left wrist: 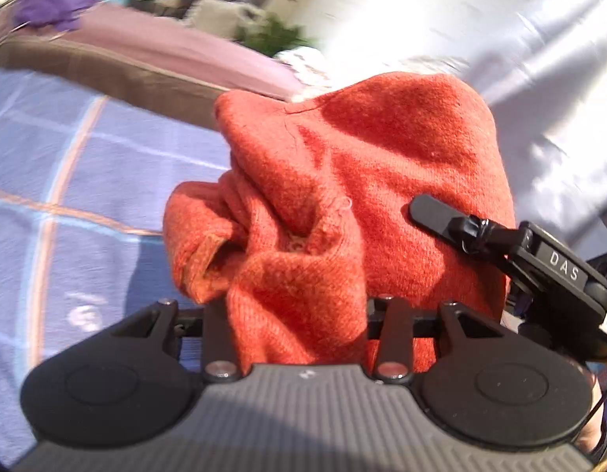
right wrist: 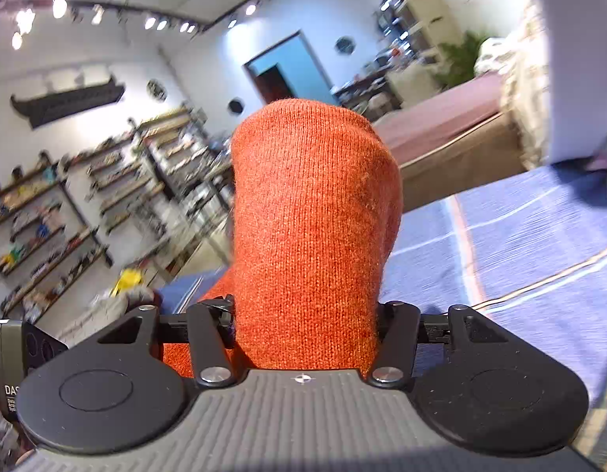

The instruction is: Fold small clothes

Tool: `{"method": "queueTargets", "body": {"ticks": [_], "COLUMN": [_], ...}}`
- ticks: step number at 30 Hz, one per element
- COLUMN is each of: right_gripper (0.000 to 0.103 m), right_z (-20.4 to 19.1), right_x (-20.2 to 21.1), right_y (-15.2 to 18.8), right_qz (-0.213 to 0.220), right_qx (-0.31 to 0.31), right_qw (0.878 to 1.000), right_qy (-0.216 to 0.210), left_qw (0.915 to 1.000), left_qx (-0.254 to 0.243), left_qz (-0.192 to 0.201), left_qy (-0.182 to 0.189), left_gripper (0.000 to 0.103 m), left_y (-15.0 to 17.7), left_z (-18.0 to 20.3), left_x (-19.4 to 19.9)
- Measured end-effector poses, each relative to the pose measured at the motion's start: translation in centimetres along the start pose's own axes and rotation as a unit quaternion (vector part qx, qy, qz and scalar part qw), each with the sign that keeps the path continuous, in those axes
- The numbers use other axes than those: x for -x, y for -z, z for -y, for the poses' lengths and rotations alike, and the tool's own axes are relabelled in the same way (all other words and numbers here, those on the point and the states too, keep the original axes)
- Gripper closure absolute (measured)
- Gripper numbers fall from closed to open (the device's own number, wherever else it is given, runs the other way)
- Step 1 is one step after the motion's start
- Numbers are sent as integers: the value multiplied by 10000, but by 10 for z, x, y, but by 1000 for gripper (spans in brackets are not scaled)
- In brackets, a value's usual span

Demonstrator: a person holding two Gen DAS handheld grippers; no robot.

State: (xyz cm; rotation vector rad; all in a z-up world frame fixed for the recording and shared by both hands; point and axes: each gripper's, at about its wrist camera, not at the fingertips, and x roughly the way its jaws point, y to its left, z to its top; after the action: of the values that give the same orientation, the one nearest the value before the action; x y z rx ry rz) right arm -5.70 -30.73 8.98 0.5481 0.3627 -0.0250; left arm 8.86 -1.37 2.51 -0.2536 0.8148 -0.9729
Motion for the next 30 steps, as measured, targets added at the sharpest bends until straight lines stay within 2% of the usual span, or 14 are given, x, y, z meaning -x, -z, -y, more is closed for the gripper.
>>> {"method": "queueTargets", "body": {"ticks": [5,8,10,14,18,24,30], "right_gripper": [13,13,13,13,13,13,13], "right_z": [47,73,87,115,138,154,154], "right_x": [75,104,113,120,104,72,52], "right_y": [-14,-10,-4,14,29,42,45], "right_qz": [722,1055,1184,1297,1230,1087,1093], "right_qx": [-363,-637,-809,-1322,-1801,-2176,-2428], "right_qw": [9950,9877,9830,9748,9683,9610,9553], "right_qy": [594,961,1145,1244,1216,1312,1287], "left_qw": [9927,9862,9822,9785,9772,9762,9750], "left_qx": [-871,-1066,-1223,-1355,-1475,-1592,-1677], "left_qz": [-363,-659,-840,-1090,-1242,-1375,-1373], "left_qy": [756,1078,1151,1113,887,537,492], "left_gripper": [63,63,63,63,62,59,58], "left_y": [6,19,29,57,75,78,77], "left_z": [92,128,146,168,173,173,173], "left_x": [-36,-62,-76,-94,-104,-128,-133]}}
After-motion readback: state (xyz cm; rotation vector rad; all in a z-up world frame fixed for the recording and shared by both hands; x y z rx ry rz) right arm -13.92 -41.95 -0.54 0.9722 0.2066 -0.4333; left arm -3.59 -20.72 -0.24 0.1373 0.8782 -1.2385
